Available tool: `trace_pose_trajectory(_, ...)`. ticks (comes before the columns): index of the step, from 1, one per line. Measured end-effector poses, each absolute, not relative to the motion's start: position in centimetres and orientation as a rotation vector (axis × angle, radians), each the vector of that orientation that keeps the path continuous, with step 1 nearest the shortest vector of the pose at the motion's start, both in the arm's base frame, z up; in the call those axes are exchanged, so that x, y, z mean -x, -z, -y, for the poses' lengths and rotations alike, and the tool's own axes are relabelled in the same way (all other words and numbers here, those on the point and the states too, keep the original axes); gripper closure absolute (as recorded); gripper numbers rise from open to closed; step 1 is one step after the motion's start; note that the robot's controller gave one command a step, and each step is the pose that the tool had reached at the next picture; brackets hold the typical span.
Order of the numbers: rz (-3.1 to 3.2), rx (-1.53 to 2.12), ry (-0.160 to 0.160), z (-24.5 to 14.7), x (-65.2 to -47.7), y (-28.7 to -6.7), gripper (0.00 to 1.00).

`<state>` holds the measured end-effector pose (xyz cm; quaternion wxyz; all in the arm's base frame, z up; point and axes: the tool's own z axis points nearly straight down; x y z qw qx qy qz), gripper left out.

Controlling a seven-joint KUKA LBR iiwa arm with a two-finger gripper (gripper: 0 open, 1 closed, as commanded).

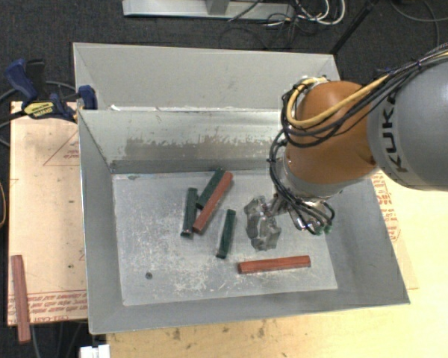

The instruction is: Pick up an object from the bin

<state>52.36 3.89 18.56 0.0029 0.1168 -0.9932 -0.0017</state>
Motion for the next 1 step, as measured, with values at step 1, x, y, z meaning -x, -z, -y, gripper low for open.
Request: trace_pose_trajectory(1, 3.122, -0.36, 0.002, -3.64, -52.53, -18.93, 0.0)
